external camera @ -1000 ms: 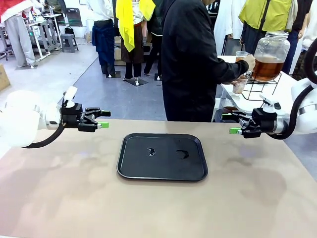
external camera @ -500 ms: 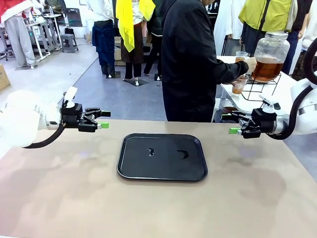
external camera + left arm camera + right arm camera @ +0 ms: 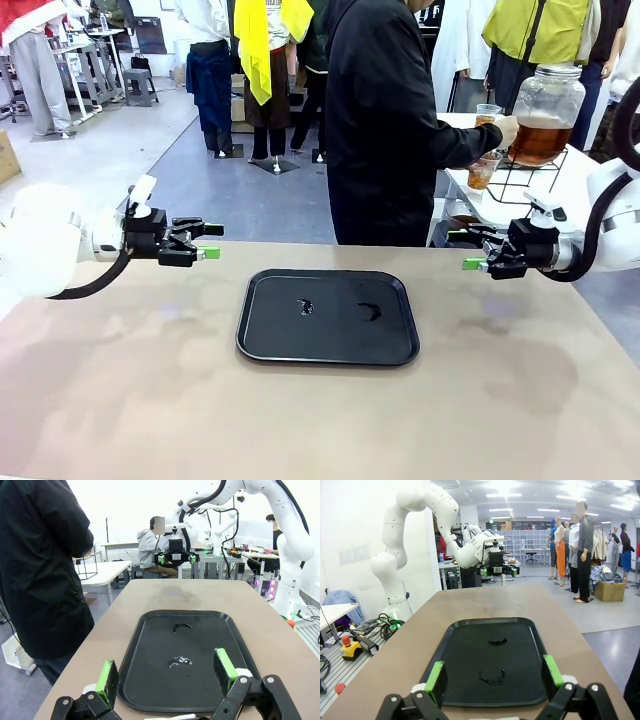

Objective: Pour the drink into the iced cup.
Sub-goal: Open the gripper to release the iced cup you were holding.

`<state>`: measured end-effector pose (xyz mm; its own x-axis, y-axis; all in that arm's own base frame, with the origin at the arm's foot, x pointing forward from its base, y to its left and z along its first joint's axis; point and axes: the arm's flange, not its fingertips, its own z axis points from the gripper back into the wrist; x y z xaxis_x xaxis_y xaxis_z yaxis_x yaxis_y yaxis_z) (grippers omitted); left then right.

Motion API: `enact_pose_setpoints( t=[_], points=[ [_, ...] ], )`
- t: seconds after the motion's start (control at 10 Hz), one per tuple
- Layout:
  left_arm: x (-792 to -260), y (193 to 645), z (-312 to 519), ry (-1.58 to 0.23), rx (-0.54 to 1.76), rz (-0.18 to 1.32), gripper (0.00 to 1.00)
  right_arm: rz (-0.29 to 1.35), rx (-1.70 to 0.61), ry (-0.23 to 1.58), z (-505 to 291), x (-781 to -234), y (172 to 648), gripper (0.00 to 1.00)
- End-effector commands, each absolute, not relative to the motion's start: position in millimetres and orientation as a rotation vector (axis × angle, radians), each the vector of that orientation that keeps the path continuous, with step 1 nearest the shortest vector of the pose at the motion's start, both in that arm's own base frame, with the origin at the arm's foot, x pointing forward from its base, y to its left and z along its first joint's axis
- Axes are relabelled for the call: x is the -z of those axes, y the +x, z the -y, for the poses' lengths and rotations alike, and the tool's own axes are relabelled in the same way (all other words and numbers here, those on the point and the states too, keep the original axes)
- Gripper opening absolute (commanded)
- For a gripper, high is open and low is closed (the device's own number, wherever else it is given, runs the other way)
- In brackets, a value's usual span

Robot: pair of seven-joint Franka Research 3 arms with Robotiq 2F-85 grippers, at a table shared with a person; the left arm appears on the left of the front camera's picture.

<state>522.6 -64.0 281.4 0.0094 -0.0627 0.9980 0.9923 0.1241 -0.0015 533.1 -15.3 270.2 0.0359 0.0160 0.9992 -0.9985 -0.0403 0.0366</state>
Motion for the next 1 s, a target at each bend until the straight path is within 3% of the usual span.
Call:
enact_pose_setpoints(
  t=[0.0,0.9],
  points=[
    [-284.2,523.7,64.9,-1.073,1.136,1.207,1.0,1.141,-1.225,1.248,13.7,-273.2,533.1,1.0],
    [-284.2,523.7,64.9,-1.073,1.136,1.207,1.0,1.141,-1.225,1.248,13.7,-273.2,533.1,1.0]
  ],
)
